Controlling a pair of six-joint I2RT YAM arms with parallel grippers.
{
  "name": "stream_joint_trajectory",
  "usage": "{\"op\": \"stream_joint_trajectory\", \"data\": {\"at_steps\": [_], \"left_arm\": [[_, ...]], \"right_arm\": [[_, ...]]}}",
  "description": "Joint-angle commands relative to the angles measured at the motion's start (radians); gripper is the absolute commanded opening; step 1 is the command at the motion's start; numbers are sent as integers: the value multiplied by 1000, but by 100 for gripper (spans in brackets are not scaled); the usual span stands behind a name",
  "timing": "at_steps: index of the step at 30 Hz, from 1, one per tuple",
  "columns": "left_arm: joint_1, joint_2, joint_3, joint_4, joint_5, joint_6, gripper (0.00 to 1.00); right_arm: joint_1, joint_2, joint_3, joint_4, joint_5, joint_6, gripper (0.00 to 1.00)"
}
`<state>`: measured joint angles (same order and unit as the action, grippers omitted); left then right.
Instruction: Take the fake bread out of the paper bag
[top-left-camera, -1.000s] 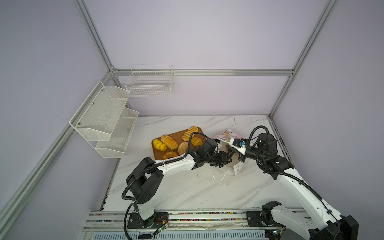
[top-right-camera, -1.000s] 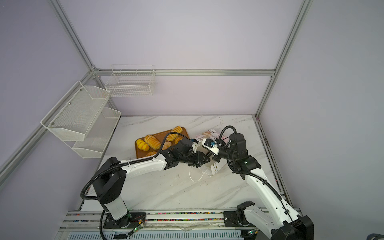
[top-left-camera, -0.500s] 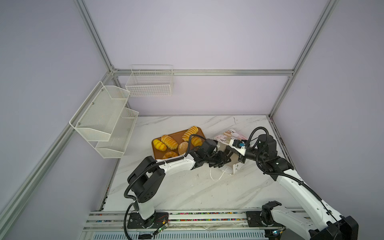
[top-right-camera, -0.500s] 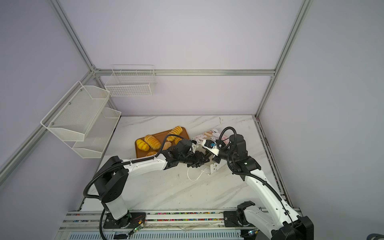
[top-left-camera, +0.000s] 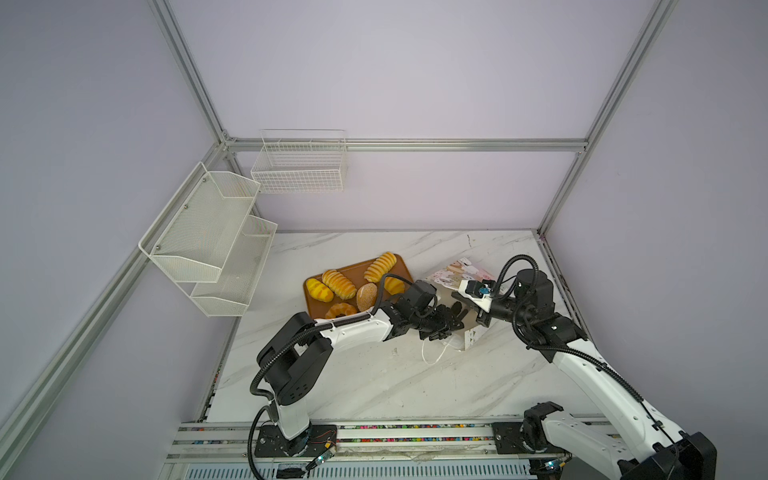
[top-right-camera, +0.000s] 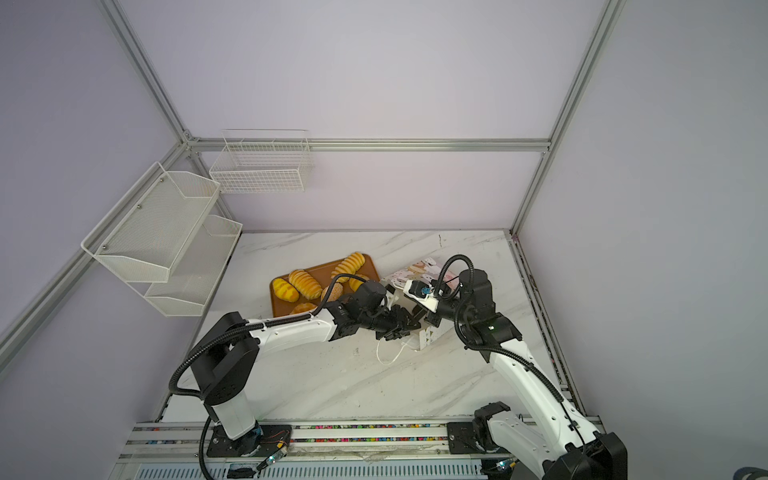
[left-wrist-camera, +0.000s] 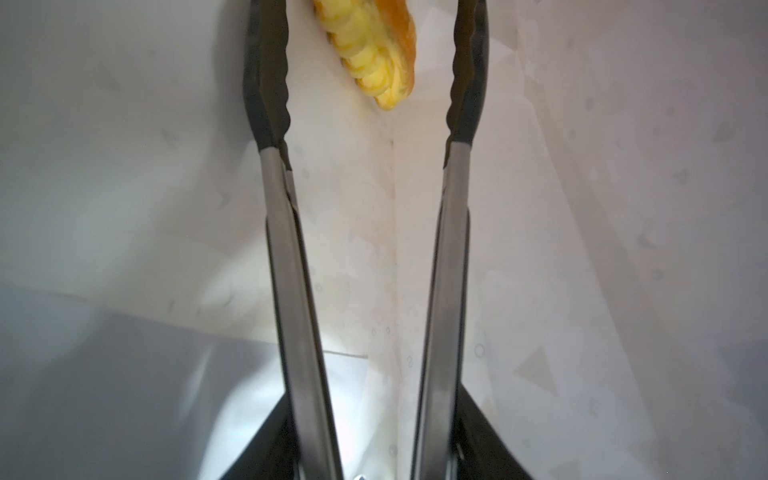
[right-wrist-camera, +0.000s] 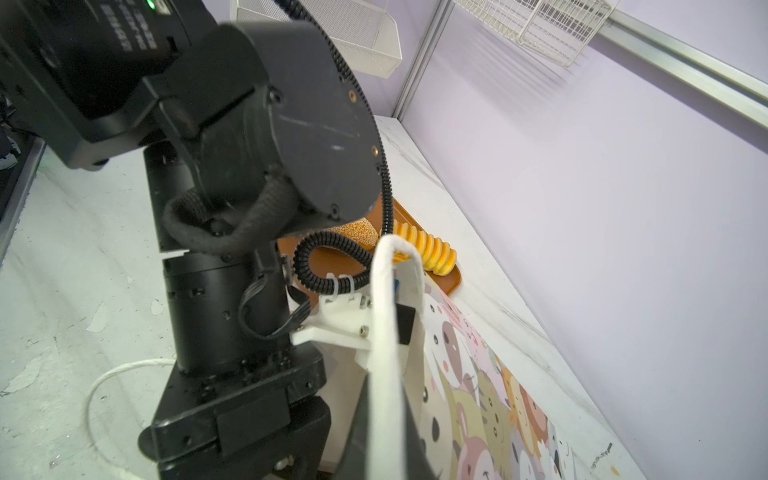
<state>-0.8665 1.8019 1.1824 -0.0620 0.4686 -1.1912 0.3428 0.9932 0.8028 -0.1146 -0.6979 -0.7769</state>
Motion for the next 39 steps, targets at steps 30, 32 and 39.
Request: {"op": "stream_joint_trajectory", "data": {"at_steps": [30,32,39], "left_arm": [[42,152,197,179,259,0,46],[40,168,216,179,271,3,46],[29,230,261,212,290,-3,46]], "right_arm": [[106,50,50,-18,-21,-108,0],[114,54,49,-12,-22,-110,0],[139,48,33,-1,-17,-108,0]]}}
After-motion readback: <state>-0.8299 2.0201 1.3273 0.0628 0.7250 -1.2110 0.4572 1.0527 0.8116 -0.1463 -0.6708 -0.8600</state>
